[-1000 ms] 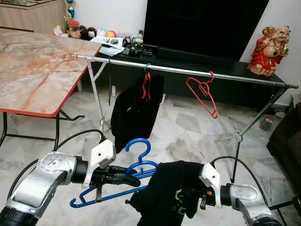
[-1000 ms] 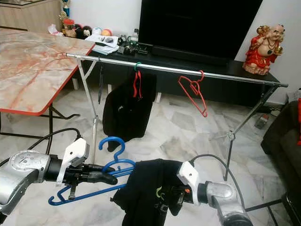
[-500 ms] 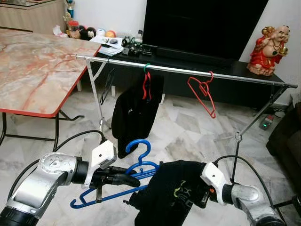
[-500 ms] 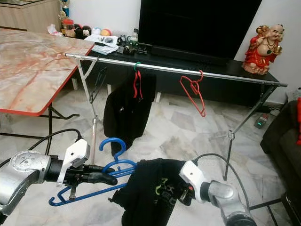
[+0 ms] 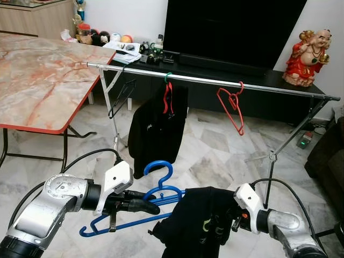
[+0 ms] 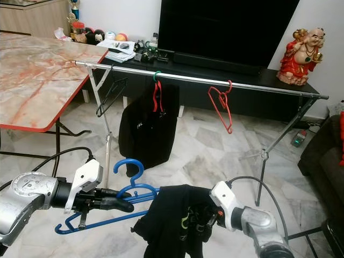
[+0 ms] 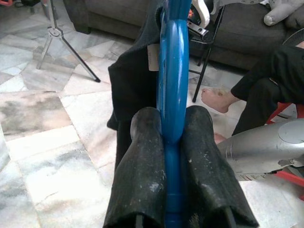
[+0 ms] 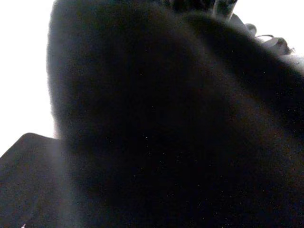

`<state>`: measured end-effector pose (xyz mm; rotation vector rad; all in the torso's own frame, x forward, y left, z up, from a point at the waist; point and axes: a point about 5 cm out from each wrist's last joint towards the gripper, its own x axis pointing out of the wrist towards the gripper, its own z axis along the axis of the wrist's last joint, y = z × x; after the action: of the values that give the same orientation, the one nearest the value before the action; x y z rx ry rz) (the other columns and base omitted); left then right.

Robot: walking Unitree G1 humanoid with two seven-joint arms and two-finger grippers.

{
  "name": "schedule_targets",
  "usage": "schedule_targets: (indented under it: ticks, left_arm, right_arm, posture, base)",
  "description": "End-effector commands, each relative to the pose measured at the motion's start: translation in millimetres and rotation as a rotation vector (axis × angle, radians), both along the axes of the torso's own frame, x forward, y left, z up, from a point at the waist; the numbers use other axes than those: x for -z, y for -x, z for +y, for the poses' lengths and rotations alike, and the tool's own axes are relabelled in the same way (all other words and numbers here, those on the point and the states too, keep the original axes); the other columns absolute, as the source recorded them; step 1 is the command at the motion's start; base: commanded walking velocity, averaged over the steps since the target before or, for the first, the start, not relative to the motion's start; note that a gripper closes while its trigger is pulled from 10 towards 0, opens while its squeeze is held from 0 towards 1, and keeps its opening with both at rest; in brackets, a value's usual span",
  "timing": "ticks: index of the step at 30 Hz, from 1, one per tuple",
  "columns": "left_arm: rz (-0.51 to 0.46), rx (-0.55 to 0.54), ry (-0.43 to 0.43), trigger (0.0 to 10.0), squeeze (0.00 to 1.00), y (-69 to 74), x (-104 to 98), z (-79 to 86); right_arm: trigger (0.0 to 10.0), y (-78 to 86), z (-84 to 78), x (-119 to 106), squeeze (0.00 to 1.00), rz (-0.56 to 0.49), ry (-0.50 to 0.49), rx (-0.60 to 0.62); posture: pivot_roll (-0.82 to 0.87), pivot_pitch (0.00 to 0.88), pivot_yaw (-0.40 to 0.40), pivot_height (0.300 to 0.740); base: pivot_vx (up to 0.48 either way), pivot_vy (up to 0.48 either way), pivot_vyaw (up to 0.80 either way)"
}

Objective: Hang hanger

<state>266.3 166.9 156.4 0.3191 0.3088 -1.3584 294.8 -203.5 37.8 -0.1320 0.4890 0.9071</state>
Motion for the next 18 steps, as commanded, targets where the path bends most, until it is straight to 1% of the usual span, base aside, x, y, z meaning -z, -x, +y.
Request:
schedule_targets:
  ticks: [1, 6, 9, 11, 13, 18]
  left_arm:
    - [-0.037, 0.042, 0.026, 0.0, 0.0, -0.2, -8, -6.9]
    - [-0.033, 0.037, 0.017, 0.0, 0.0, -0.2, -6, -5.4]
    - [-0.026, 0.033, -0.009, 0.0, 0.0, 0.3, -3, -2.6]
    - [-0.021, 0.023, -0.047, 0.0, 0.0, 0.5, 1, 1.5]
    - [-0.021, 0.022, -0.056, 0.0, 0.0, 0.5, 2, 2.2]
    - [-0.016, 0.005, -0.111, 0.0, 0.0, 0.1, 9, 6.4]
  right_arm:
    - [0.0, 0.4, -3.5, -1, 0.0, 0.007, -0.016, 0.01]
    - [0.0, -1.3, -6.8, -4, 0.0, -0.003, -0.001, 0.011]
    - [0.0, -2.7, -14.0, -8, 0.0, -0.018, 0.017, 0.032]
    - [0.0, -2.9, -20.2, -10, 0.0, -0.019, 0.028, 0.046]
    - [0.0, -2.9, -20.9, -10, 0.0, -0.018, 0.029, 0.047]
    - [0.0, -3.1, -23.4, -13, 0.0, -0.025, 0.02, 0.04]
  posture:
    - [0.11, 0.0, -0.146, 0.74]
    - [0.11, 0.0, -0.147, 0.74]
    - [0.1, 0.0, -0.147, 0.74]
    - [0.1, 0.0, -0.147, 0.74]
    - [0.1, 0.0, -0.148, 0.74]
    - [0.1, 0.003, -0.149, 0.74]
  base:
    - [0.0, 0.0, 0.0]
    - [0.0, 0.0, 0.0]
    - [0.0, 0.0, 0.0]
    - [0.0, 0.0, 0.0]
    - [0.0, 0.0, 0.0]
    - [0.0, 0.0, 0.0]
